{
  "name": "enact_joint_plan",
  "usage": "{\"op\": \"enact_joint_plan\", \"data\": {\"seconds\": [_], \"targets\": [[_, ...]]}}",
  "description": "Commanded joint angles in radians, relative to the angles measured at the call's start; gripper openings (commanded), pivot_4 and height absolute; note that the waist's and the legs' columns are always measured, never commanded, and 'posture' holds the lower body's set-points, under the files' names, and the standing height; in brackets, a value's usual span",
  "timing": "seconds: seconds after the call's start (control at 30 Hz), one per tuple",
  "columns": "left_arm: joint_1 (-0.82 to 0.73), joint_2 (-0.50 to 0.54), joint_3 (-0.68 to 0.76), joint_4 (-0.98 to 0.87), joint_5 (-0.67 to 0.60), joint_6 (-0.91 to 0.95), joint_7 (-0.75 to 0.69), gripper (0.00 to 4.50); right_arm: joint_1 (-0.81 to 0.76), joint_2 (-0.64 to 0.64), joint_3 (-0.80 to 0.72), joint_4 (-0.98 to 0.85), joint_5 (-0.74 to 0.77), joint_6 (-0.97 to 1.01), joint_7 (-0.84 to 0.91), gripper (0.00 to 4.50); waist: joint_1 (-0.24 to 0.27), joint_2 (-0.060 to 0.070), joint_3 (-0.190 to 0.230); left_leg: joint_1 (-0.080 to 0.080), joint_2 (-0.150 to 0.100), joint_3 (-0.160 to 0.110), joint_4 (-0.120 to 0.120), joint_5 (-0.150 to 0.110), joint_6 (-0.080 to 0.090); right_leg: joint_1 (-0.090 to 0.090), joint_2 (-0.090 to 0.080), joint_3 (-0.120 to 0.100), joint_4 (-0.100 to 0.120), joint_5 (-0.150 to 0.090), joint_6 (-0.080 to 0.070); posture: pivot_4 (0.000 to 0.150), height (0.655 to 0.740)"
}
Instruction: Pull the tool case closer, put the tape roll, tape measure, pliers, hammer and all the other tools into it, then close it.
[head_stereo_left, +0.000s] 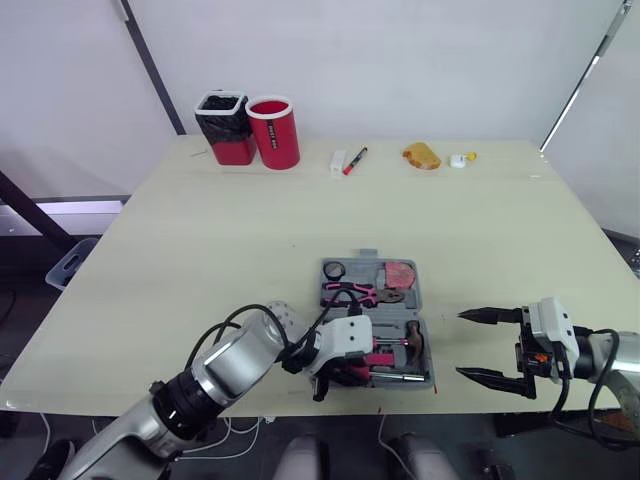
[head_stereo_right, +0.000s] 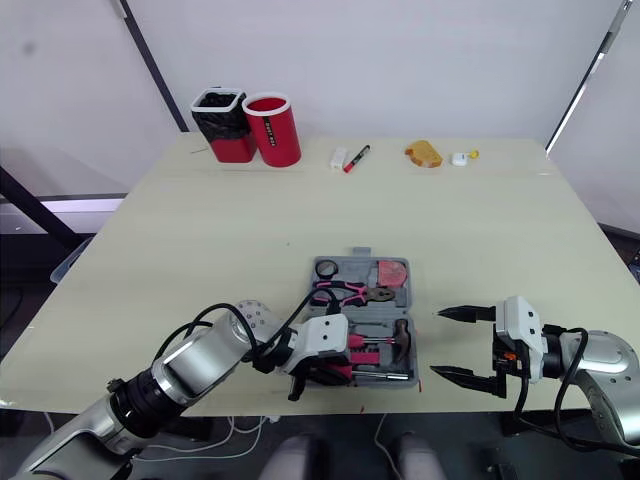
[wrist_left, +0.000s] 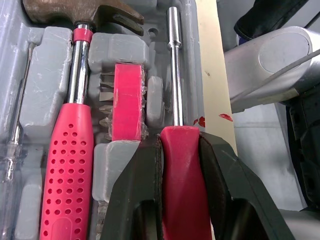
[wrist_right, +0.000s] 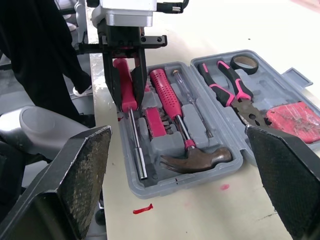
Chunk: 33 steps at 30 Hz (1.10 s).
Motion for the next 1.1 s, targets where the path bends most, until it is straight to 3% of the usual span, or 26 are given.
{"op": "enact_joint_plan", "data": {"seconds": [0.03,0.43,0.47,0.53,0.63,0.87,1.0,1.03,1.1], "targets": [[-0.019,-0.018,-0.025,0.009,0.020,-0.018,-0.004,0.61,0.020,0.004,-0.025,-0.045,0.014,-0.011,-0.006,4.50,0.001,0.000,0.000,0.000,0.000,0.000,0.000,0.000,0.000,0.000,0.000,0.000,0.000,0.000,0.000,0.150,0.7400],[-0.024,-0.048,-0.022,0.047,0.033,-0.022,-0.011,0.61,0.029,-0.020,-0.028,-0.042,0.009,-0.027,0.030,4.50,-0.001,0.000,0.000,0.000,0.000,0.000,0.000,0.000,0.000,0.000,0.000,0.000,0.000,0.000,0.000,0.150,0.7400],[-0.024,-0.049,-0.022,0.047,0.034,-0.021,-0.012,1.41,0.028,-0.021,-0.026,-0.042,0.012,-0.020,0.032,4.50,-0.001,0.000,0.000,0.000,0.000,0.000,0.000,0.000,0.000,0.000,0.000,0.000,0.000,0.000,0.000,0.150,0.7400],[-0.027,-0.045,-0.026,0.042,0.037,-0.022,-0.019,1.91,0.028,-0.021,-0.024,-0.042,0.015,-0.013,0.033,4.50,0.001,0.000,0.000,0.000,0.000,0.000,0.000,0.000,0.000,0.000,0.000,0.000,0.000,0.000,0.000,0.150,0.7400],[-0.028,-0.036,-0.011,0.023,0.031,-0.018,-0.022,3.18,0.027,-0.018,-0.021,-0.036,0.011,-0.017,0.036,4.50,0.001,0.000,0.000,0.000,0.000,0.000,0.000,0.000,0.000,0.000,0.000,0.000,0.000,0.000,0.000,0.150,0.7400],[-0.022,0.010,0.081,-0.058,-0.033,-0.012,-0.047,3.18,0.025,-0.010,-0.020,-0.019,0.000,-0.035,0.040,4.50,-0.002,0.000,0.000,0.000,0.000,0.000,0.000,0.000,0.000,0.000,0.000,0.000,0.000,0.000,0.000,0.150,0.7400],[0.013,0.016,0.139,-0.037,-0.070,-0.106,-0.051,3.18,0.022,-0.001,-0.016,-0.015,0.002,-0.040,0.035,4.50,-0.003,0.000,0.000,0.000,0.000,-0.001,0.000,0.000,0.000,0.000,0.000,0.000,0.000,0.000,0.000,0.150,0.7400],[0.021,0.016,0.147,-0.021,-0.066,-0.141,-0.045,2.66,0.021,0.001,-0.014,-0.014,0.002,-0.041,0.035,4.50,-0.003,0.000,0.000,0.000,0.000,-0.001,0.000,0.000,0.000,0.000,0.000,0.000,0.000,0.000,0.000,0.150,0.7400],[0.040,0.012,0.160,0.018,-0.048,-0.218,-0.028,2.05,0.018,0.004,-0.008,-0.011,-0.001,-0.046,0.037,4.50,-0.002,0.000,0.000,0.000,0.000,0.000,0.000,0.000,0.000,0.000,0.000,0.000,0.000,0.000,0.000,0.150,0.7400]]}}
